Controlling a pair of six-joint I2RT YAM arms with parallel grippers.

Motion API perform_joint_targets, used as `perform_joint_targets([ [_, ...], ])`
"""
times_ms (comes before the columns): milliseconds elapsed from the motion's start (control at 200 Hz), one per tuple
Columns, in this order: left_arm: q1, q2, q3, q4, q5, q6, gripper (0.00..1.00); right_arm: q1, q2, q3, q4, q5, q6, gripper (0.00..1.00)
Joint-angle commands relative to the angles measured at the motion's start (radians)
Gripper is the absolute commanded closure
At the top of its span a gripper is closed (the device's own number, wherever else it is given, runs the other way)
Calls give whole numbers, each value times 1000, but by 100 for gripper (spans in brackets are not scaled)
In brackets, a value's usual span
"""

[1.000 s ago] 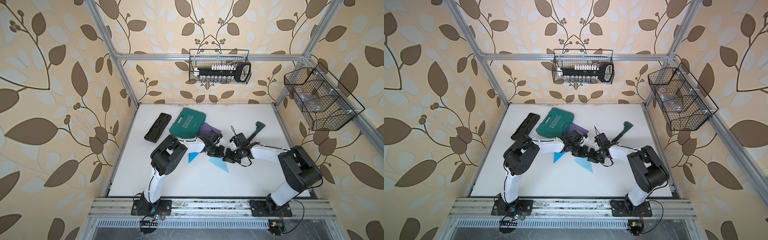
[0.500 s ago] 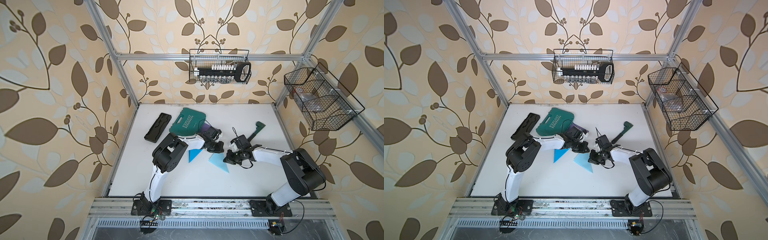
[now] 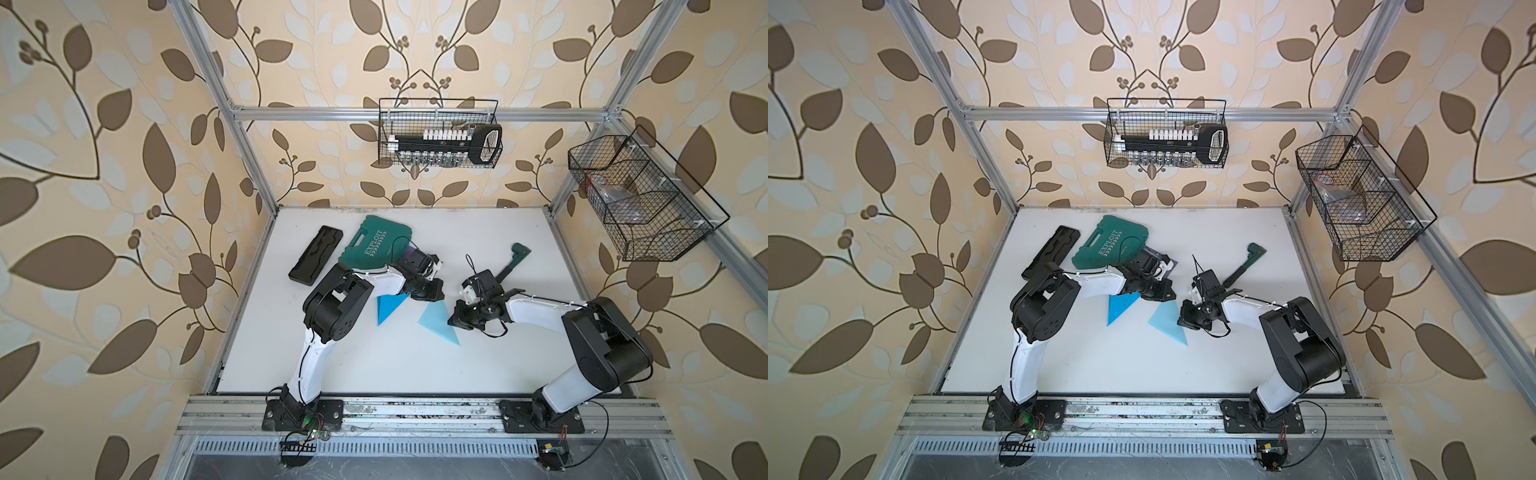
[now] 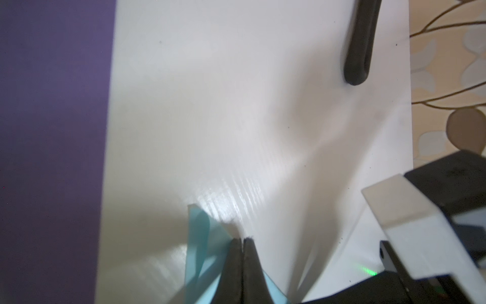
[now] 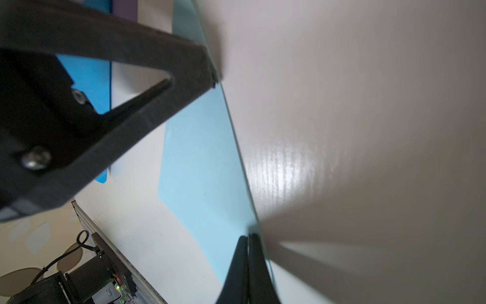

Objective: Fold the square paper diagonally
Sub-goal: Fold the paper at the center of the board.

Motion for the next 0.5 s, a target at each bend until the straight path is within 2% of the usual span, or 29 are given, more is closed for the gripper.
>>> perform_joint_targets([
  [0,22,7,-32,-70,-78,38,100,-10,12,-23,-157,45,-32,100],
  [495,39,-29,-52,-104,-102,67,100,-29,-10,-9,-224,58,-72,100],
])
